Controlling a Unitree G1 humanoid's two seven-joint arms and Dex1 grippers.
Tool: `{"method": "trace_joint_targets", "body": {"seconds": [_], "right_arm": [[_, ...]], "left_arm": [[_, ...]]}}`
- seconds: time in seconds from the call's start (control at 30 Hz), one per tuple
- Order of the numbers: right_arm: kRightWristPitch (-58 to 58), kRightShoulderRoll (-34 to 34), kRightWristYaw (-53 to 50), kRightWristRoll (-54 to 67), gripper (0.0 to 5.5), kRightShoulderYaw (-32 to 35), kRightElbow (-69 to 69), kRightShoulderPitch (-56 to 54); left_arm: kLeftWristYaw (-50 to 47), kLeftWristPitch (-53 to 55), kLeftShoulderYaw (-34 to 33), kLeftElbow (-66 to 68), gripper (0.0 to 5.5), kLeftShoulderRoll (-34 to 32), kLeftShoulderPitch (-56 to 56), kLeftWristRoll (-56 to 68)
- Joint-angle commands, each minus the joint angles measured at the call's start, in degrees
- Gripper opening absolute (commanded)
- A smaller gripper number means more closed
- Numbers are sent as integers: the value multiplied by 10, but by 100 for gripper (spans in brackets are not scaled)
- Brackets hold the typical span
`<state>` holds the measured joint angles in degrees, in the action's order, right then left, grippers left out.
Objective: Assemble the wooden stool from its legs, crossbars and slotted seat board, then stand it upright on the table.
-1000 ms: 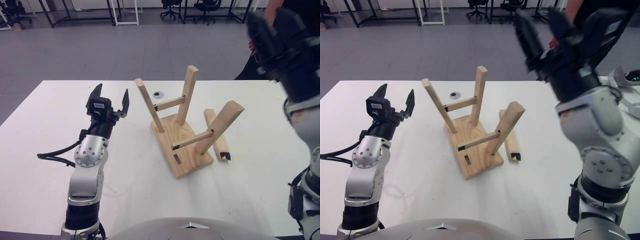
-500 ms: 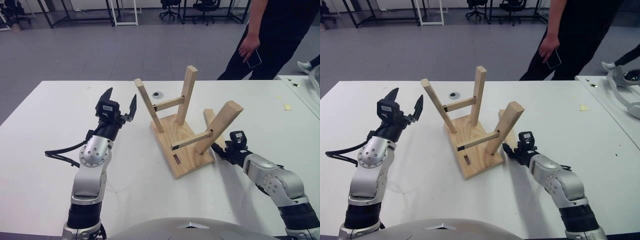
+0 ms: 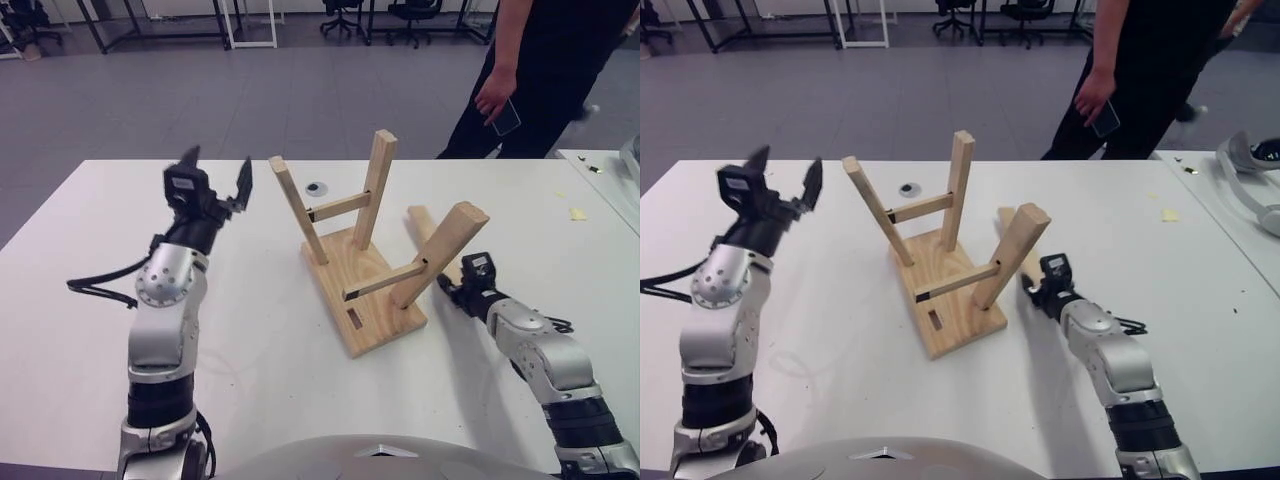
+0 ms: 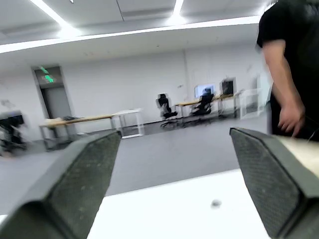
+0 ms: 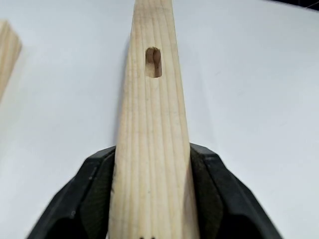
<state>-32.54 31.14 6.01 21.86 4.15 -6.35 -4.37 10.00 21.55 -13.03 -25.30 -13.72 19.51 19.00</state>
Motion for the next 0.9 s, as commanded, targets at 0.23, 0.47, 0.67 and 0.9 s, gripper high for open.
{"method": "trace_joint_targets", "body": {"seconds": [0.23, 0.47, 0.67, 0.9], "right_arm": [[197, 58, 160, -59, 209, -29, -74, -350], [207, 3, 209, -51, 209, -64, -135, -357], [207, 13, 254, -59, 209, -57, -126, -325], [200, 16, 286, -54, 209, -49, -120, -311]], "left_arm": [[23, 207, -69, 245, 402, 79, 403, 474], [-6, 219, -76, 264, 402, 87, 415, 535], [-8, 197, -86, 256, 324, 76, 410, 544], [-5, 199, -90, 228, 215, 60, 385, 562]]}}
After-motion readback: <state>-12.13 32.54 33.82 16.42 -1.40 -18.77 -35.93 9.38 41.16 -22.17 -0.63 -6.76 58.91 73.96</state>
